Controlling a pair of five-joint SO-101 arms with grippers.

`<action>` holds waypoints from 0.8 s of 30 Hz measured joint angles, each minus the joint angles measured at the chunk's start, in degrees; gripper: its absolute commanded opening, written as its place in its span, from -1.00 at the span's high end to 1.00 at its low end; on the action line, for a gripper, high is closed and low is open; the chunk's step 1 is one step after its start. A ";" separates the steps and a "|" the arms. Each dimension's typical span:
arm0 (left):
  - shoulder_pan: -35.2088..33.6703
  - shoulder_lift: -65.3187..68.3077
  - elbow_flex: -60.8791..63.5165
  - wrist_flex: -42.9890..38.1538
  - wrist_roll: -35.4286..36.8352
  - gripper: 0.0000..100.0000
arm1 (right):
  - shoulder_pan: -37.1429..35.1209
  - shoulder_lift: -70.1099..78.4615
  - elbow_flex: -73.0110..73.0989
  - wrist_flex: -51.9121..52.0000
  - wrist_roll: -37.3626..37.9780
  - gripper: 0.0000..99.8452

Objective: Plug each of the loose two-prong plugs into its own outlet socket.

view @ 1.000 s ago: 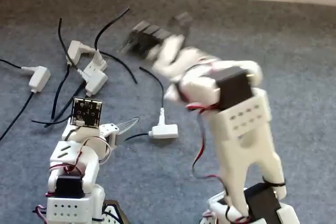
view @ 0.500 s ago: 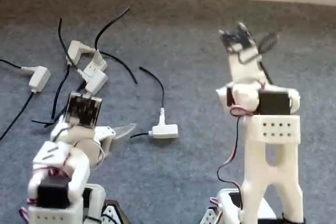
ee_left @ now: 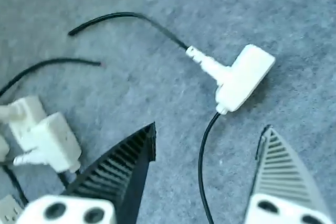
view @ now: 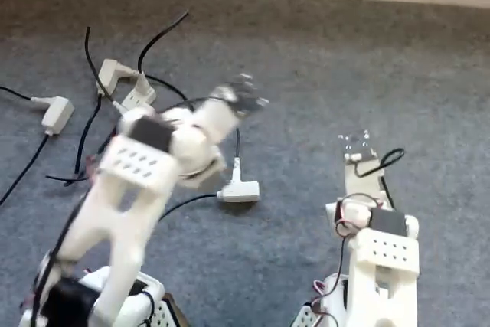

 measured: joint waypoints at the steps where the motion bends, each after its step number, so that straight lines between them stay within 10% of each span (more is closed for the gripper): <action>1: 1.58 2.46 -1.05 -0.44 -0.97 0.38 | 0.09 -1.14 1.49 -0.79 -0.35 0.41; 24: 7.03 29.10 -3.25 -11.08 -9.85 0.39 | -1.41 -30.42 19.60 -0.35 -1.41 0.41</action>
